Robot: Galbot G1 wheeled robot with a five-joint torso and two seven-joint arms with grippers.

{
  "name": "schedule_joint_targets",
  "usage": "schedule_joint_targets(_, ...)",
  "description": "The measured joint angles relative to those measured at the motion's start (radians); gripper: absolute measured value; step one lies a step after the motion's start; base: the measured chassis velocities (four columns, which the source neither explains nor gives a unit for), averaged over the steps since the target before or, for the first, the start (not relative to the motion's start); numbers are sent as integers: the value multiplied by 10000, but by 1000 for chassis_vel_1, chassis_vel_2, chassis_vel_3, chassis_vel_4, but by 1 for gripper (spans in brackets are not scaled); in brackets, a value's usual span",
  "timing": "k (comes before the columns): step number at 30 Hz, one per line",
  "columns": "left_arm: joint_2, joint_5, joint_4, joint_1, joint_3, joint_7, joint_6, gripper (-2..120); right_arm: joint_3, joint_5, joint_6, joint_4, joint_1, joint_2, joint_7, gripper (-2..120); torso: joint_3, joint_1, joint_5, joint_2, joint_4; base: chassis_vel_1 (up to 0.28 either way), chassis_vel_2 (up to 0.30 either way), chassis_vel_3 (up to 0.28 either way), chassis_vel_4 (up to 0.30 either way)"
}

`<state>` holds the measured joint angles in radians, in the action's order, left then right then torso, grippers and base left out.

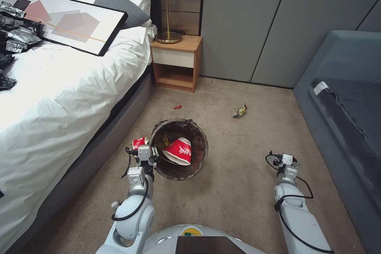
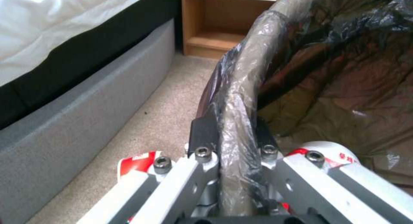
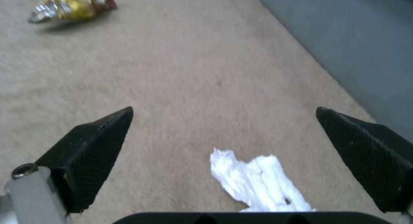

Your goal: Pick up the trash bin, then pick up the garbage from the floor and place it into the trash bin.

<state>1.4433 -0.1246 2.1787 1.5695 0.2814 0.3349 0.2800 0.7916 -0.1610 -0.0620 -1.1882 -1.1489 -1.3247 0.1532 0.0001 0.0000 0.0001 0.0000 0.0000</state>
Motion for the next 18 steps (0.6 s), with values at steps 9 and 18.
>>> schedule_joint_targets(9, 2, 16, 3, 1, 3, 7, 11, 3, -27, -136, -485, 1973, 752, 121, -72, 100, 0, 0, 0, 0, 0, 0, 0, 0, 0)
schedule_joint_targets(18, -1, 24, 5, 16, 29, 12, 13, 3, -88, -176, -637, 3116, 1331, 222, -86, 100, 0, 0, -1, 0, 0, 0, 0, 0, 0)
